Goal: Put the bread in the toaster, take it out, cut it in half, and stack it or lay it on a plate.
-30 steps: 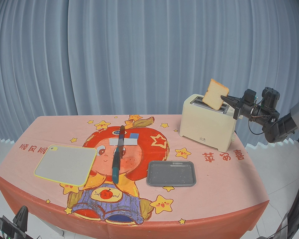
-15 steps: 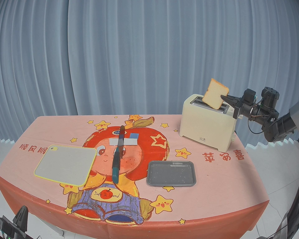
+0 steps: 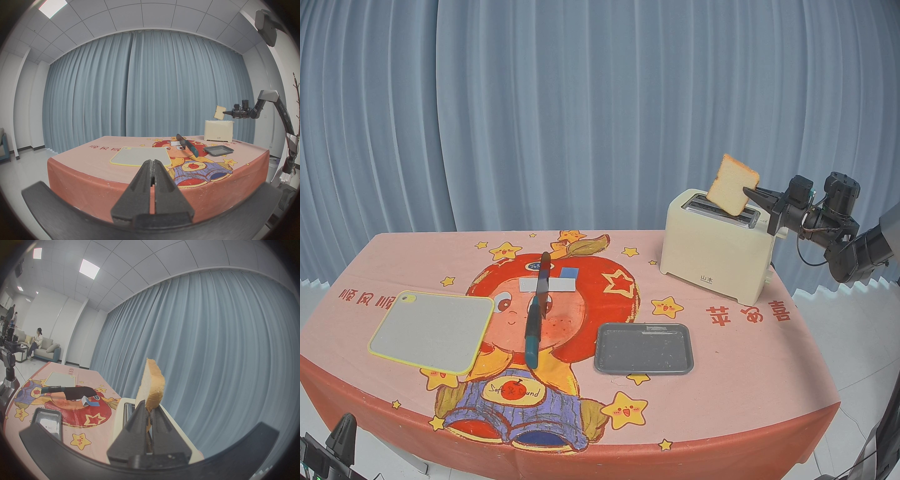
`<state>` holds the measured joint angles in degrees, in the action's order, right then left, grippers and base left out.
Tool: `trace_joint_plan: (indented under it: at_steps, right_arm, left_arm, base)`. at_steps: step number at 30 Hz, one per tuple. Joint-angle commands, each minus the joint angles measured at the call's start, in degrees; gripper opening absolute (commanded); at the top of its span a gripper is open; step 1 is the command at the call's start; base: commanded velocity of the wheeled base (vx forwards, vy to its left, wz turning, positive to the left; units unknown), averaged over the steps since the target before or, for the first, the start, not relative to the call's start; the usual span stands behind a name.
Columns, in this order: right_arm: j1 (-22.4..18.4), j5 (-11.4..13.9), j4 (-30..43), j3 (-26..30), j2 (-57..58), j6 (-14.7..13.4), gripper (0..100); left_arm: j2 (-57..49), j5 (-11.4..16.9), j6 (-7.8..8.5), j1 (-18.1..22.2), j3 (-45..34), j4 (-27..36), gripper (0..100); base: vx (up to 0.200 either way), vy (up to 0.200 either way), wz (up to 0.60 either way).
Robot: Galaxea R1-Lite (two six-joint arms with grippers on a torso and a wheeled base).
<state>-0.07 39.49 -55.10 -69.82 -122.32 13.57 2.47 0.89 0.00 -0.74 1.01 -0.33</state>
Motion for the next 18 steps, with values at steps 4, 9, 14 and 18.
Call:
trace_joint_plan:
  at_steps: [4,9,14,18]
  right_arm:
    - [-0.5,0.1,-0.1,0.2,-0.8,0.4,0]
    - [-0.5,0.1,-0.1,0.6,-0.8,0.8,0]
    - [-0.5,0.1,0.0,1.3,-0.8,1.8,0]
    - [-0.5,0.1,0.1,1.5,-0.7,1.8,0]
  left_arm:
    - [0.1,0.0,0.0,0.0,-1.0,0.0,0]
    - [0.1,0.0,0.0,0.0,-1.0,0.0,0]
    - [0.1,0.0,0.0,0.0,-1.0,0.0,0]
    - [0.1,0.0,0.0,0.0,-1.0,0.0,0]
  base:
    - [0.0,0.0,0.0]
    - [0.0,0.0,0.0]
    - [0.0,0.0,0.0]
    - [0.0,0.0,0.0]
